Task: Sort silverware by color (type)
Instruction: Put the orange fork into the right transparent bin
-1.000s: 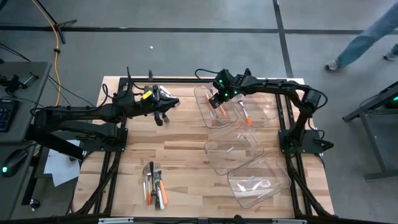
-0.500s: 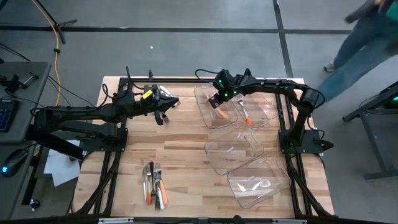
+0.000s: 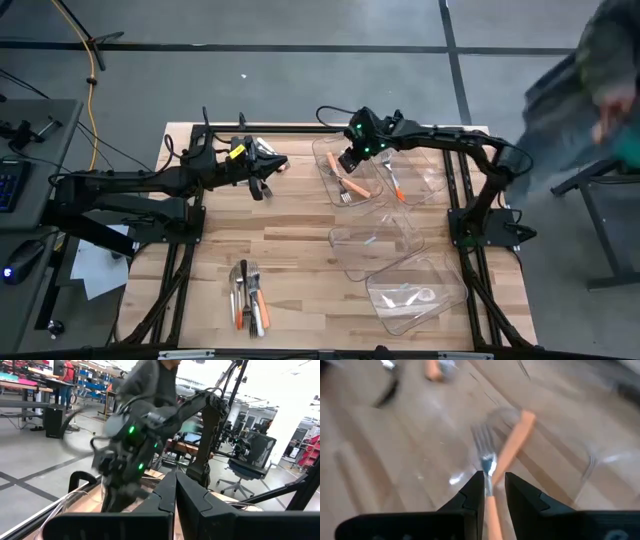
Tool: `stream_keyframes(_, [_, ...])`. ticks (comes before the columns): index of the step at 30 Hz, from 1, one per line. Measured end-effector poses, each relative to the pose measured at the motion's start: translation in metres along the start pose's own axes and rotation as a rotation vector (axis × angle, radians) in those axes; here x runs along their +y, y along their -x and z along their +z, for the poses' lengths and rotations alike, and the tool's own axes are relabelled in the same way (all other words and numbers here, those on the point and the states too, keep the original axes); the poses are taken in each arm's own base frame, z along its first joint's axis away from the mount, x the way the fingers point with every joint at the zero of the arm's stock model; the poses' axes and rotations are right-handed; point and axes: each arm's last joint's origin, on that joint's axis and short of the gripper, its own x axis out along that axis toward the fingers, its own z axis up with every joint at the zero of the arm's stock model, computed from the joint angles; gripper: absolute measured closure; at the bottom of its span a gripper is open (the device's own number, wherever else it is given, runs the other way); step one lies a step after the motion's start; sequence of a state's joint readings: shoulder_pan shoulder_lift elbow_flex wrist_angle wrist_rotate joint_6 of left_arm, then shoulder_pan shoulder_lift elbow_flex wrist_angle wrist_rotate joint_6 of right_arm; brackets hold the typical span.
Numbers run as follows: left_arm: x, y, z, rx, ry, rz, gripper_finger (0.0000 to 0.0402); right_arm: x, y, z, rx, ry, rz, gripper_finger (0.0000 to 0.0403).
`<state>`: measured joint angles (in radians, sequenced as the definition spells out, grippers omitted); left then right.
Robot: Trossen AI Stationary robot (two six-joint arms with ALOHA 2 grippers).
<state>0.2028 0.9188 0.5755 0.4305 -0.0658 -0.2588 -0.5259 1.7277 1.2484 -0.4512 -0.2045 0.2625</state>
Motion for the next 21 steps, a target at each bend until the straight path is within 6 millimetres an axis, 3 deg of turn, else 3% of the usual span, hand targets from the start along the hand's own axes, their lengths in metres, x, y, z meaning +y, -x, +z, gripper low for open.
stream_keyframes(5, [0.0, 0.0, 0.0, 0.002, -0.001, 0.003, 0.0401, 0.015, 0.049, 0.006, -0.1, 0.113, 0.088, 0.0341])
stream_keyframes(11, [0.0, 0.0, -0.001, 0.015, -0.001, 0.007, 0.0401, 0.04, 0.103, -0.009, -0.16, 0.27, 0.13, 0.0341])
stream_keyframes(15, [0.001, 0.0, -0.002, 0.016, -0.002, 0.007, 0.0401, 0.047, 0.119, -0.038, -0.214, 0.312, 0.172, 0.034])
stream_keyframes(21, [0.001, 0.0, -0.002, 0.016, -0.01, 0.007, 0.0401, 0.048, 0.126, -0.091, -0.383, 0.188, 0.321, 0.034])
